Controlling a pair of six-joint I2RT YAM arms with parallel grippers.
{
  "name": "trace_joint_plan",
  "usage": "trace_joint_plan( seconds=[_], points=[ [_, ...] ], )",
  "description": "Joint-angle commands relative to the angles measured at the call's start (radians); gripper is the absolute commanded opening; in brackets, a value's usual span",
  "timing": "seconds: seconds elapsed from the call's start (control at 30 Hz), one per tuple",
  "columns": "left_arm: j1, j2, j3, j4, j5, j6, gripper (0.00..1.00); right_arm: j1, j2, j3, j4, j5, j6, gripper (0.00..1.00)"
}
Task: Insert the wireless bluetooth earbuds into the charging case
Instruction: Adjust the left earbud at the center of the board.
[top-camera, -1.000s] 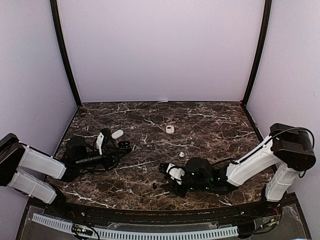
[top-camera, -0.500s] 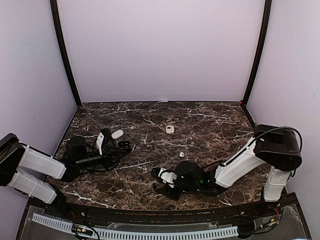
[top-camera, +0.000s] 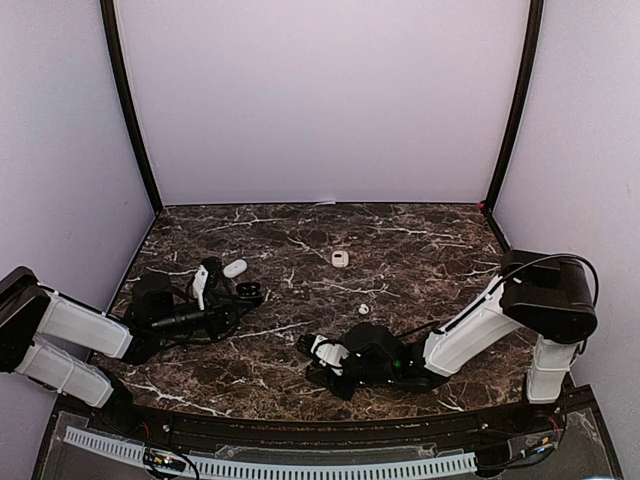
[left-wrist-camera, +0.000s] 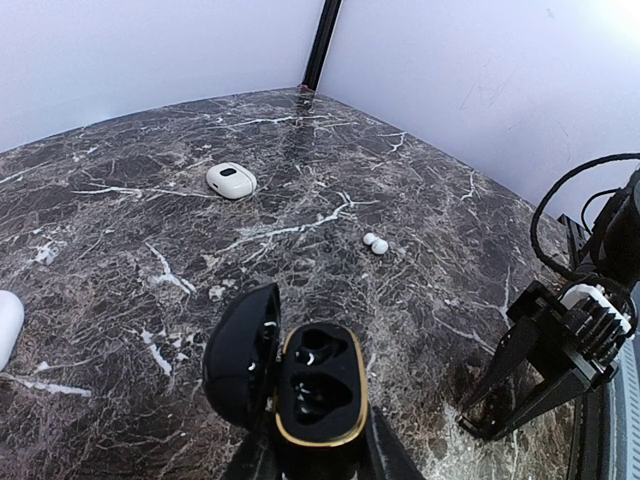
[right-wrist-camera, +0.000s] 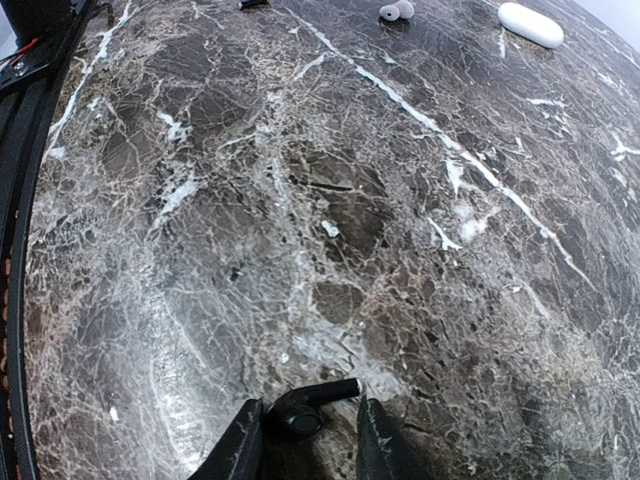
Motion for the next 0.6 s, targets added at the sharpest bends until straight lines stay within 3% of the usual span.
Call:
trace_joint_plan(
  seconds=[0.0, 0.37, 0.57],
  points=[
    [-0.005, -0.016, 0.022, 0.007, 0.001, 0.014, 0.16, 0.009, -0.022, -0.032, 0.034, 0.057, 0.007, 0.29],
    [-0.008, -0.016, 0.024, 0.004, -0.003, 0.017, 0.16, 0.006, -0.057, -0.074, 0.03, 0.13, -0.001, 0.28],
    [-0.01, -0.012, 0.025, 0.004, -0.005, 0.019, 0.15, 0.006, -0.052, -0.064, 0.05, 0.062, -0.023, 0.37]
  ],
)
